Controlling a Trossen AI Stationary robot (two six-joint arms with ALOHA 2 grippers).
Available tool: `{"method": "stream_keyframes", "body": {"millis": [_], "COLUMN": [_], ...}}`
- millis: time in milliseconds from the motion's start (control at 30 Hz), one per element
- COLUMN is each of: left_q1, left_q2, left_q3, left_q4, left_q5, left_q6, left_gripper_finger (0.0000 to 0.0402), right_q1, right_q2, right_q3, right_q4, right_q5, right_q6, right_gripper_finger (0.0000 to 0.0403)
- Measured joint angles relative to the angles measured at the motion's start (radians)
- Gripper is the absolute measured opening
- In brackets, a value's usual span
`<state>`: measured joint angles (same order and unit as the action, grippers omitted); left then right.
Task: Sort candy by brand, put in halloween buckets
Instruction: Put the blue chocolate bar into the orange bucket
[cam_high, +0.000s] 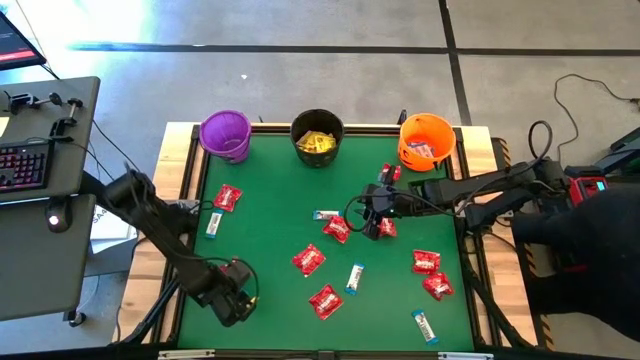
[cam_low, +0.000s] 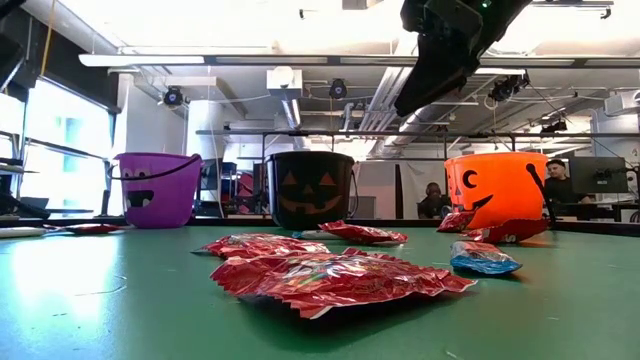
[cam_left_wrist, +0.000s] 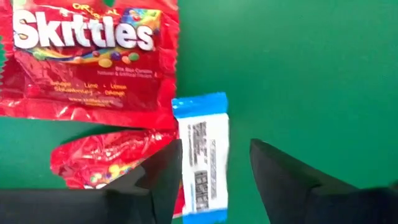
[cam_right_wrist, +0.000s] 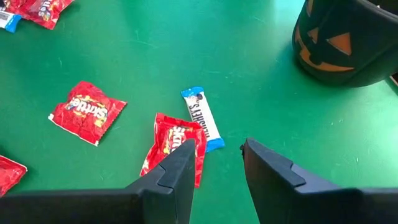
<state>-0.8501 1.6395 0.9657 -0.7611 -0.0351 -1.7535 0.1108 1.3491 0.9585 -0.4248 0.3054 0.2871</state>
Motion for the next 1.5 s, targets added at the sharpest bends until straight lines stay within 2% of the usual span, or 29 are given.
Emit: {"method": "stream_keyframes", "body": {"millis": [433, 567, 800, 967, 1233, 1500], "left_q1": [0.009, 0.035, 0.077, 0.095, 0.114, 0.141], "left_q2": [0.087, 0.079, 0.074, 0.067, -0.018, -0.154], "left_q3": [0.002, 0.001, 0.000, 0.000, 0.000, 0.000], "left_q4": [-0.008, -0.002, 0.010, 0.025, 0.023, 0.024], "left_q5": [0.033, 0.035, 0.062, 0.077, 0.064, -0.041], "left_q6": [-0.077, -0.064, 0.032, 0.078, 0.116, 0.161], "left_gripper_finger": [0.0184, 0.0157, 0.0073, 0.0071, 0.0047, 0.0005], "right_q1": [0.000, 0.000, 0.000, 0.000, 0.000, 0.000], "right_q2": [0.000, 0.000, 0.000, 0.000, 0.000, 0.000], "right_q3": [0.000, 0.000, 0.000, 0.000, 0.000, 0.000], "right_q4": [0.001, 0.001, 0.002, 0.002, 0.002, 0.001], "right_q5": [0.000, -0.001, -0.001, -0.001, -0.001, -0.001], "right_q6": [0.000, 0.000, 0.000, 0.000, 0.000, 0.003], "right_gripper_finger": [0.0124, 0.0124, 0.0124, 0.0124, 0.0124, 0.0124]}}
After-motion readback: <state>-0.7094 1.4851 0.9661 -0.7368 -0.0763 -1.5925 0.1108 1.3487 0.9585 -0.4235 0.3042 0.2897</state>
